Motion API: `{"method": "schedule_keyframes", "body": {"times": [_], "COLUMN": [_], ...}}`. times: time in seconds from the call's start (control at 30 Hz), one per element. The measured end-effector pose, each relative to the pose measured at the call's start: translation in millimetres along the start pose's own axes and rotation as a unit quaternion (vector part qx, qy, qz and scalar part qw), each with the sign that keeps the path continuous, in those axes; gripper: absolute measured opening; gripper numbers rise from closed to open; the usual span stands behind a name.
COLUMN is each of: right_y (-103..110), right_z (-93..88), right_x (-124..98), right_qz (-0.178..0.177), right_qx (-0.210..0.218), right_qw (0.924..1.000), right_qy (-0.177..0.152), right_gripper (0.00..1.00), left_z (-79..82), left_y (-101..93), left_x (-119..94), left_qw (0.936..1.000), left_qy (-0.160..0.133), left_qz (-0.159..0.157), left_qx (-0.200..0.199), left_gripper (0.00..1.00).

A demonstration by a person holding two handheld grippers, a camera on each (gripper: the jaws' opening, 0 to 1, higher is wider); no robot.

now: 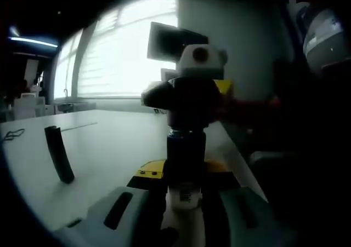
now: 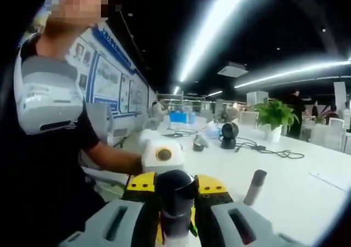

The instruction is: Pick up cosmetic bottle twist off cap place on table pick up cap screw tight cap place on table

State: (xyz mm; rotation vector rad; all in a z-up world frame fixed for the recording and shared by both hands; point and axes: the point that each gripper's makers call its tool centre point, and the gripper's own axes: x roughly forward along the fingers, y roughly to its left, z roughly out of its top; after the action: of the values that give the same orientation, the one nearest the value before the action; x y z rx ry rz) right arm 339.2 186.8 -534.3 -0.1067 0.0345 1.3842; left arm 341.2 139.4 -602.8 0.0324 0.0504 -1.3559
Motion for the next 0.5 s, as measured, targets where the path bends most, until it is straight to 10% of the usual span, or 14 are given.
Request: {"method": "schedule_keyframes", "body": {"times": [0.5], "right_y": [-2.7], "right_z": [-0.6], "right_x": [-1.5], "right_qz": [-0.05], "right_qx": [0.006], "right_qw": [0.9987], "right_qy": [0.003], "right_gripper": [0.19], "left_z": [1.2], "left_y": [-1.6], "left_x": [0.0], "left_qw": [1.0], "left_qy": [0.0], "left_qz": [0.0], "left_qx": [0.0], "left_gripper": [0.14]}}
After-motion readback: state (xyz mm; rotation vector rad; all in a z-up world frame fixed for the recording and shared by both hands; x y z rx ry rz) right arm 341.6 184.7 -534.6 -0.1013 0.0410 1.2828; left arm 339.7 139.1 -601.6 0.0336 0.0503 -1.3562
